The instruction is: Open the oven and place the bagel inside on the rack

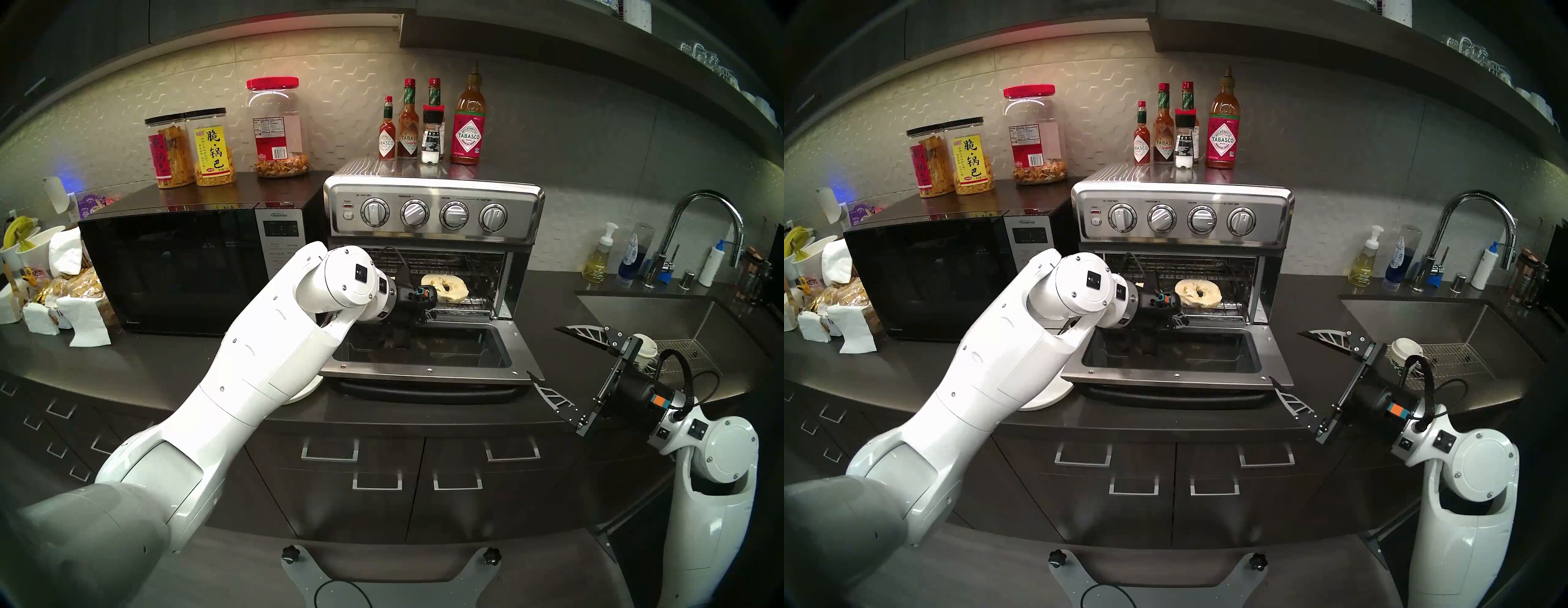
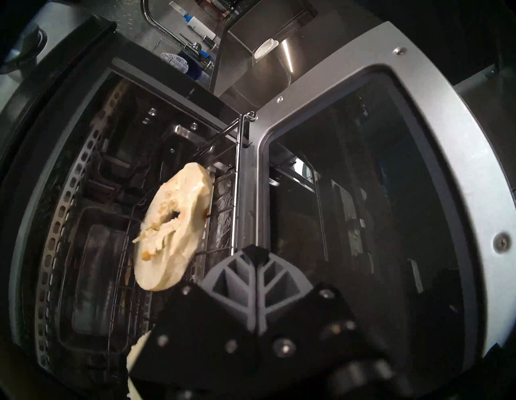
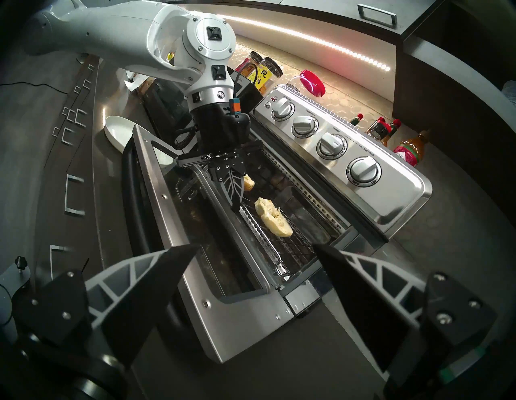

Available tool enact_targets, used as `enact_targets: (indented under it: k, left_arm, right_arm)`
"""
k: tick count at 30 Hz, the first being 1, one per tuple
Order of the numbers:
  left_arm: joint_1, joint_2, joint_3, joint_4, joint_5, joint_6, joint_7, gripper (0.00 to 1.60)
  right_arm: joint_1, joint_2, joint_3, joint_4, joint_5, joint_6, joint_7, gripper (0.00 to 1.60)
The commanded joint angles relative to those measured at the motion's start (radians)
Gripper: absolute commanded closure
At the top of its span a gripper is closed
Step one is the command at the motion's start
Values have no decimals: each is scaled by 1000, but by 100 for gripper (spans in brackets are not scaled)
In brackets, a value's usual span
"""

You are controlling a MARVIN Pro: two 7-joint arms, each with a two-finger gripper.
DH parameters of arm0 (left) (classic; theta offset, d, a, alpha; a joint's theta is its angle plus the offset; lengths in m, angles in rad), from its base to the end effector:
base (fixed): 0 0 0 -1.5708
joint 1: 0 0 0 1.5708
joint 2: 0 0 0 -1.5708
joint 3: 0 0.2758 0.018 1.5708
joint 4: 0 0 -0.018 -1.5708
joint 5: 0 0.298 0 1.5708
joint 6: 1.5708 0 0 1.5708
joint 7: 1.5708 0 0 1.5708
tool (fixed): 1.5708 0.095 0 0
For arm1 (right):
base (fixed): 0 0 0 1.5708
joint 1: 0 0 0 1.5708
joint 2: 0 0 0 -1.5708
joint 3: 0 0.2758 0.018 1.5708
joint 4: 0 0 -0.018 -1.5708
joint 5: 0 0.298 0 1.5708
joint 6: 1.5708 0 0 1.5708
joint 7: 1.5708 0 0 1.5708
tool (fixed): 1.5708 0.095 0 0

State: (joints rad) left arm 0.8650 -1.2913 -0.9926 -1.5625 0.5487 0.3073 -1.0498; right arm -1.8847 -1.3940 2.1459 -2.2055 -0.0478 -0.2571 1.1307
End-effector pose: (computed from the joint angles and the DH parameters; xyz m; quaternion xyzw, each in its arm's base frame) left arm 0.4676 -0.1429 -0.1363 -0.5424 0.7032 -0.4590 0.0256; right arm 0.2602 -0.1025 -0.1564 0.5325 0.4923 0.6879 0.0295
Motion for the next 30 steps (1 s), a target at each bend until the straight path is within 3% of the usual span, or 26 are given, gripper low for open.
enact_targets:
  k: [1,30]
  left_arm:
    - [-72,-29,-25,36,0,-18,23,160]
    - [-81,-37,-27,119,4,-57,64,160]
  right_arm:
    - [5,2,-1,-14,9,1,2,0]
    - [5,2,-1,-14,10,2,2,0]
